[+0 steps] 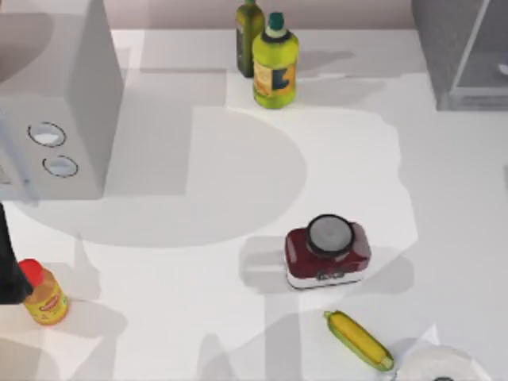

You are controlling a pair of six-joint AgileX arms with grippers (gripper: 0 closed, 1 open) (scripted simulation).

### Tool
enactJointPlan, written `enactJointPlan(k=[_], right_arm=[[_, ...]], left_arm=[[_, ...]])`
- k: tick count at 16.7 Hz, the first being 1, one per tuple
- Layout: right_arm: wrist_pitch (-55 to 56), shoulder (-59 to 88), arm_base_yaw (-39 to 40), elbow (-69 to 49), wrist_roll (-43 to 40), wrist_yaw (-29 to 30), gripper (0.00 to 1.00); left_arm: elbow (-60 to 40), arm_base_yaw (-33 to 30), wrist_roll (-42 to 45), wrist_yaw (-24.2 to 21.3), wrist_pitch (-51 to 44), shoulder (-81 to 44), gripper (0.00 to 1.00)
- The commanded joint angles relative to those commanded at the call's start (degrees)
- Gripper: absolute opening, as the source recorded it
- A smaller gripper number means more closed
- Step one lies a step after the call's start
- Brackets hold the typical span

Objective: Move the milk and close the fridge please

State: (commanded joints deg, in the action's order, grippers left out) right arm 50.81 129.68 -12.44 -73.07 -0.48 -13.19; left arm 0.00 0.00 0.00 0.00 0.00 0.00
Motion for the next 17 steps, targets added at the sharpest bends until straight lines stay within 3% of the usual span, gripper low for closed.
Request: enactJointPlan(k=[9, 17], right_arm=[[0.00, 0.00, 0.00, 0.00, 0.00, 0.00, 0.00], [0.00, 0.00, 0.00, 0.00, 0.00, 0.00, 0.60]], left_arm=[[0.00, 0.00, 0.00, 0.00, 0.00, 0.00, 1.00], [0.00, 0.00, 0.00, 0.00, 0.00, 0.00, 1.00]])
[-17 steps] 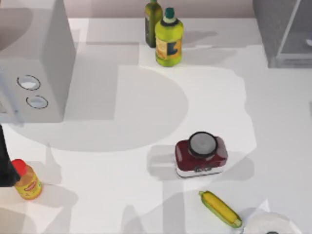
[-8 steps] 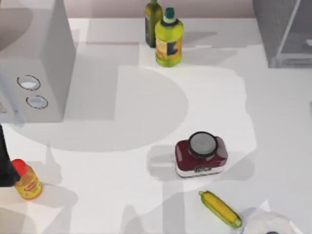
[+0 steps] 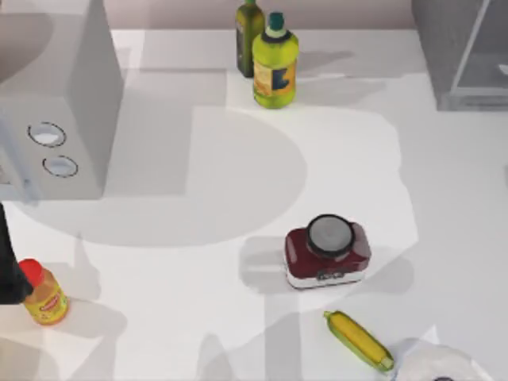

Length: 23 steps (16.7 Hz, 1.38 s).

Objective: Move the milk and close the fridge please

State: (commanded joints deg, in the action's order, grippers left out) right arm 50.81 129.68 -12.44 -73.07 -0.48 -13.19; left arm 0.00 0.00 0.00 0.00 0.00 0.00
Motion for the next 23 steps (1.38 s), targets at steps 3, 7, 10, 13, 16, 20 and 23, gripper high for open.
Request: enactJointPlan(k=[3, 7, 10, 13, 16, 20, 23], right_arm=[[0.00, 0.00, 0.00, 0.00, 0.00, 0.00, 0.83], [0.00, 0.00, 0.00, 0.00, 0.00, 0.00, 1.00], [0.00, 0.00, 0.00, 0.00, 0.00, 0.00, 1.00], [0.00, 0.00, 0.00, 0.00, 0.00, 0.00, 1.00], [-0.21, -0.57, 0.22, 0.34, 0.05, 0.01, 1.00], [-3.23, -8.17, 1.29, 4.80, 0.52, 0.56, 1.00], [-7.54, -19.49, 2.39, 11.09, 0.75, 1.74, 1.00]], left_arm=[[0.00, 0.00, 0.00, 0.00, 0.00, 0.00, 1.00], [0.00, 0.00, 0.00, 0.00, 0.00, 0.00, 1.00], [0.00, 0.00, 0.00, 0.00, 0.00, 0.00, 1.00], [0.00, 0.00, 0.00, 0.00, 0.00, 0.00, 1.00], [0.00, 0.00, 0.00, 0.00, 0.00, 0.00, 1.00], [0.00, 0.00, 0.00, 0.00, 0.00, 0.00, 1.00], [0.00, 0.00, 0.00, 0.00, 0.00, 0.00, 1.00]])
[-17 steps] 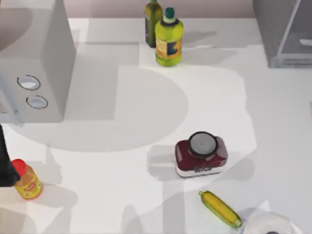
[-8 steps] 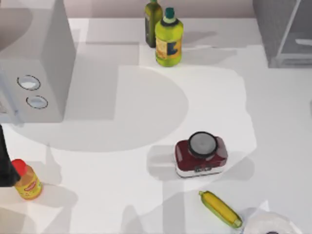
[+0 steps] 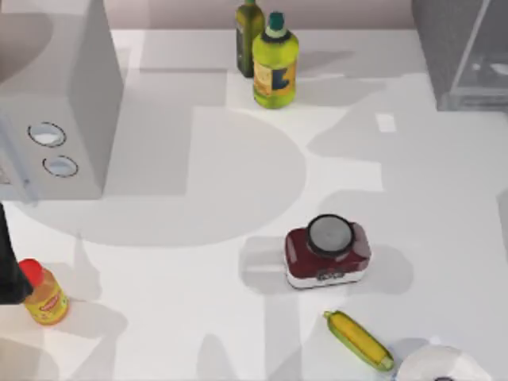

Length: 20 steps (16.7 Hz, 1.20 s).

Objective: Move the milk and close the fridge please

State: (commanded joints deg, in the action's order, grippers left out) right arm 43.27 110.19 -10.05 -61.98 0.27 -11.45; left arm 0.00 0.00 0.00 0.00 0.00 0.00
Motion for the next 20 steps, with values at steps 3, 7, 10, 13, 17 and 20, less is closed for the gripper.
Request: enactJointPlan(k=[3, 7, 10, 13, 17, 20], right_arm=[[-5.70, -15.76, 1.23, 8.27, -0.24, 1.74, 1.00], [-14.74, -41.60, 3.17, 21.32, -1.18, 4.41, 1.00], [-22.08, -61.90, 4.83, 31.84, -1.89, 6.38, 1.00], [-29.37, -80.55, 6.53, 42.23, -2.12, 8.23, 1.00], [-37.72, -99.57, 8.59, 54.10, -1.45, 10.21, 1.00], [-41.82, -107.60, 9.68, 59.92, -0.65, 11.12, 1.00]], left_arm=[[0.00, 0.00, 0.00, 0.00, 0.00, 0.00, 1.00], [0.00, 0.00, 0.00, 0.00, 0.00, 0.00, 1.00], [0.00, 0.00, 0.00, 0.00, 0.00, 0.00, 1.00], [0.00, 0.00, 0.00, 0.00, 0.00, 0.00, 1.00], [0.00, 0.00, 0.00, 0.00, 0.00, 0.00, 1.00], [0.00, 0.00, 0.00, 0.00, 0.00, 0.00, 1.00]])
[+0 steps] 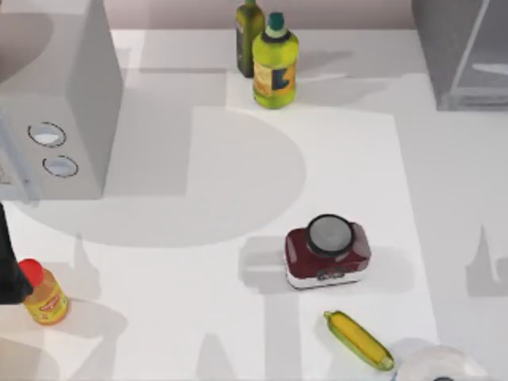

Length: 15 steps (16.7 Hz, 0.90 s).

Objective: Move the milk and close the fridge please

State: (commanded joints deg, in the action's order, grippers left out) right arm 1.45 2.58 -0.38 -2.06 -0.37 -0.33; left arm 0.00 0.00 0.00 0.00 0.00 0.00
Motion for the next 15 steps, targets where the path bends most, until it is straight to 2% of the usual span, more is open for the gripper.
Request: enactJointPlan(k=[9, 12, 15], right_arm=[[-2.07, -2.95, 0.26, 1.44, 0.36, 0.23, 1.00], [-7.58, -7.14, 0.41, -2.04, 0.51, 0.13, 1.00], [-18.58, -14.07, 0.36, -7.77, 0.45, 0.26, 1.00]], left_arm=[[0.00, 0.00, 0.00, 0.00, 0.00, 0.00, 1.00], [0.00, 0.00, 0.00, 0.00, 0.00, 0.00, 1.00], [0.00, 0.00, 0.00, 0.00, 0.00, 0.00, 1.00]])
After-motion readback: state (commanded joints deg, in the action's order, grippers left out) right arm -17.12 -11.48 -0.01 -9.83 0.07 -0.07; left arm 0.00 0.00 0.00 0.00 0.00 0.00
